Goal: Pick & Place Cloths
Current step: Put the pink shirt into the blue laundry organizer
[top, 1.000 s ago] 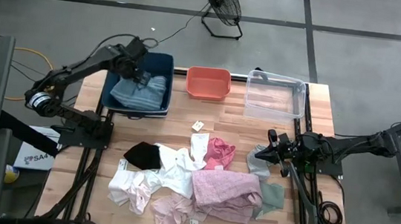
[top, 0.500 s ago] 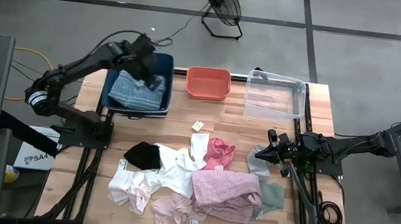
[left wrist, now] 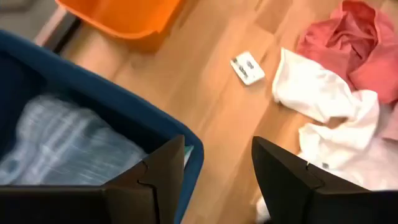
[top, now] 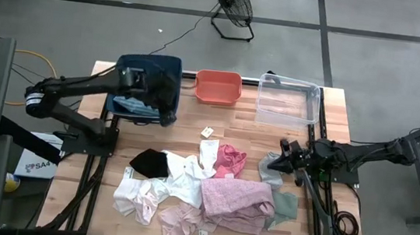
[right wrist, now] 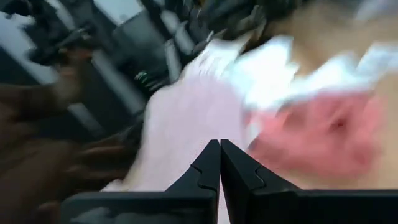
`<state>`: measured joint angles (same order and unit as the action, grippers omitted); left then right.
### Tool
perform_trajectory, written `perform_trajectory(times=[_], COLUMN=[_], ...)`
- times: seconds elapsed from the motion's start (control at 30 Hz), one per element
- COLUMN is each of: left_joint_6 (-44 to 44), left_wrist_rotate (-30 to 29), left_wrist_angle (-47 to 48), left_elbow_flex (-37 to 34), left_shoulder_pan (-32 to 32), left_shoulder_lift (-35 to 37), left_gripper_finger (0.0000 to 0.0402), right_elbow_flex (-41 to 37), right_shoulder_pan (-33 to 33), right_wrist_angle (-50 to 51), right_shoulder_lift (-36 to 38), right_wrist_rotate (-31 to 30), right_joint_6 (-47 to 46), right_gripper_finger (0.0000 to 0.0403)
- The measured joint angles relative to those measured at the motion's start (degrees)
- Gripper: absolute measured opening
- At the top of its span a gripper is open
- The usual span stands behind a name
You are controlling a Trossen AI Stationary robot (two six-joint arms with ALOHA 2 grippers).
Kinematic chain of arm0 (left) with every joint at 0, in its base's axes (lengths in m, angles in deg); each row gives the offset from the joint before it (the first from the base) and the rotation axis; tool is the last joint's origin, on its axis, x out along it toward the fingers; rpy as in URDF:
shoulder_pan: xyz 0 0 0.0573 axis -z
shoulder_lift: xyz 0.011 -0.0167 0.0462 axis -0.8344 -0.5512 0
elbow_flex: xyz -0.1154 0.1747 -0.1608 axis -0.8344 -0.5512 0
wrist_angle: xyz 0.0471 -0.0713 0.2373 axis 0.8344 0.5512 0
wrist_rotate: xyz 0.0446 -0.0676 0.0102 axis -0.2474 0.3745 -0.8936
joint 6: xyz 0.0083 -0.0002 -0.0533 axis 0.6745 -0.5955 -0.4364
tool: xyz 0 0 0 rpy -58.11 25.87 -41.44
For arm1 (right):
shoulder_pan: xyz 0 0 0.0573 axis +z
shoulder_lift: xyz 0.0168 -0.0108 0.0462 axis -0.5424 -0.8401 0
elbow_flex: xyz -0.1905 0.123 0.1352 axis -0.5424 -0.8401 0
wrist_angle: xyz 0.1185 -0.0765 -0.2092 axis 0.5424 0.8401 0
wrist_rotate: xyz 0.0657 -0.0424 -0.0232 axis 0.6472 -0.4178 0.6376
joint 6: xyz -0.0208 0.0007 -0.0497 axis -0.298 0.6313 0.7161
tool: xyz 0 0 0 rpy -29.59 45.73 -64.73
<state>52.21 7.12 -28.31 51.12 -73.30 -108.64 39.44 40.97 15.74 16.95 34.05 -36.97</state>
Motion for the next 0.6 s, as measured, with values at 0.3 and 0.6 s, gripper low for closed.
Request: perform_trajectory(times=[0.3,0.6], left_joint_6=[-10.5,-15.7], left_wrist_rotate=[-7.4,-11.3], left_wrist_angle=[-4.8,-18.1], left_elbow_flex=[-11.0,-22.2], left_shoulder_pan=[11.7,25.0], left_shoulder_lift=[12.1,20.3], left_gripper_finger=[0.0181,0.0181], right_elbow_flex=[0.0,0.0], right_shoulder_pan=[0.0,0.0], right_wrist_angle=[-0.3,-1.1], right_shoulder_lift=[-0.6,-0.7], right_wrist_rotate=[13.2,10.5], right_joint_6=[-8.2,-3.8], right_gripper_finger=[0.0003,0.0003])
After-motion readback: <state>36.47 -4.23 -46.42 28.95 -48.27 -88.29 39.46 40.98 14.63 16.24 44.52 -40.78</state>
